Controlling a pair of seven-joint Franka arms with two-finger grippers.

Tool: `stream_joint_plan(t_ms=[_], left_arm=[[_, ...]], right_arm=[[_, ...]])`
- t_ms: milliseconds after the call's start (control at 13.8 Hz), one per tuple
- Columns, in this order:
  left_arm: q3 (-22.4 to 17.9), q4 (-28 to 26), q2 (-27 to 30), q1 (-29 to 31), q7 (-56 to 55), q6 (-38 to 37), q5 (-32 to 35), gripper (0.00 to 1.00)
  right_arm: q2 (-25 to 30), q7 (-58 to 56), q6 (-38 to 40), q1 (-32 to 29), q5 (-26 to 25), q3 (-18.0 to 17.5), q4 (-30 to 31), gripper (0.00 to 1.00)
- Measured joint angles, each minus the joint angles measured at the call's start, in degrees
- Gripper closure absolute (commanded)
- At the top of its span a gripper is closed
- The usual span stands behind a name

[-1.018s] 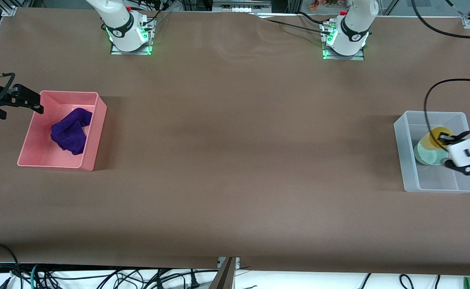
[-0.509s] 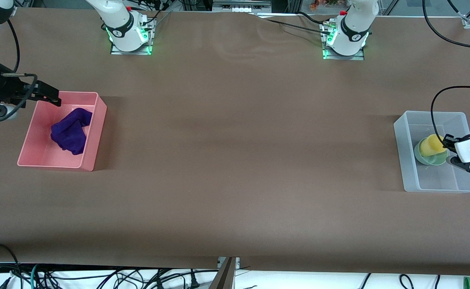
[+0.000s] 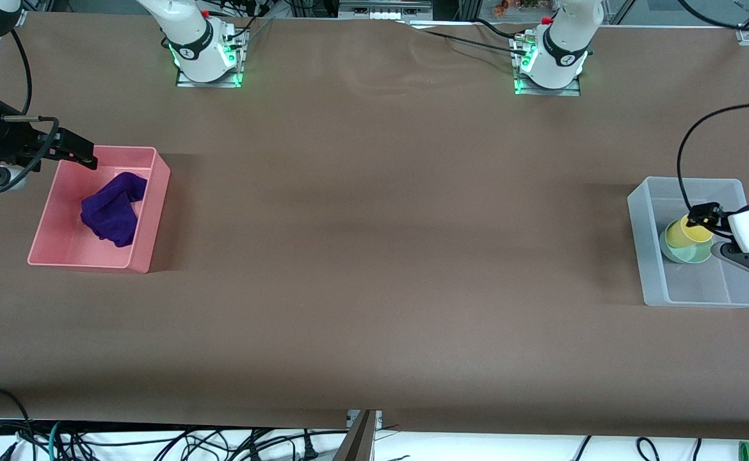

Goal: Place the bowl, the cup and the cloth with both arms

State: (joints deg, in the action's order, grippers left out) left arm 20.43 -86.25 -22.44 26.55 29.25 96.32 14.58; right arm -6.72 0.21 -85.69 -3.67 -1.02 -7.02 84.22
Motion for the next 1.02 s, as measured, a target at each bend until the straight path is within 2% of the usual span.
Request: stream_joint_plan(t_ms=[145,291,436,582,800,873,1018], left_arm=[[5.2,3.5,0.6,-0.4,-7.8,-5.4,-0.2,0.00],[9.4,5.0,1.1,-0.9,-14.4,-7.4,-0.2,0.00],[9.1,5.5,3.0,-3.6,-16.1,-7.6,-0.8,0.00],[2.2,5.5,6.3,-10.0,-17.3,-7.3,-5.9,0.00],[-12.7,1.5,13.6,-21.1,-17.8,-4.4,-14.5,0.00],[-15.8,-1.6,16.5,-23.7,-18.6,-2.7,-15.3,0.00],[-17.8,-8.5,21.5,-26.3,-22.5,0.7,-15.3,0.00]], right_arm=[[-0.1,0.0,0.0,0.0,0.0,0.0,0.0,0.00],[-0.3,0.0,0.0,0.0,0.0,-0.1,0.0,0.00],[-0.4,0.0,0.0,0.1,0.0,-0.2,0.0,0.00],[-0.4,0.0,-0.1,0.1,0.0,-0.3,0.0,0.00],[-0.4,0.0,-0.1,0.1,0.0,-0.3,0.0,0.00],[-0.4,0.0,-0.1,0.1,0.0,-0.3,0.0,0.00],[-0.4,0.0,-0.1,0.1,0.0,-0.3,0.0,0.00]])
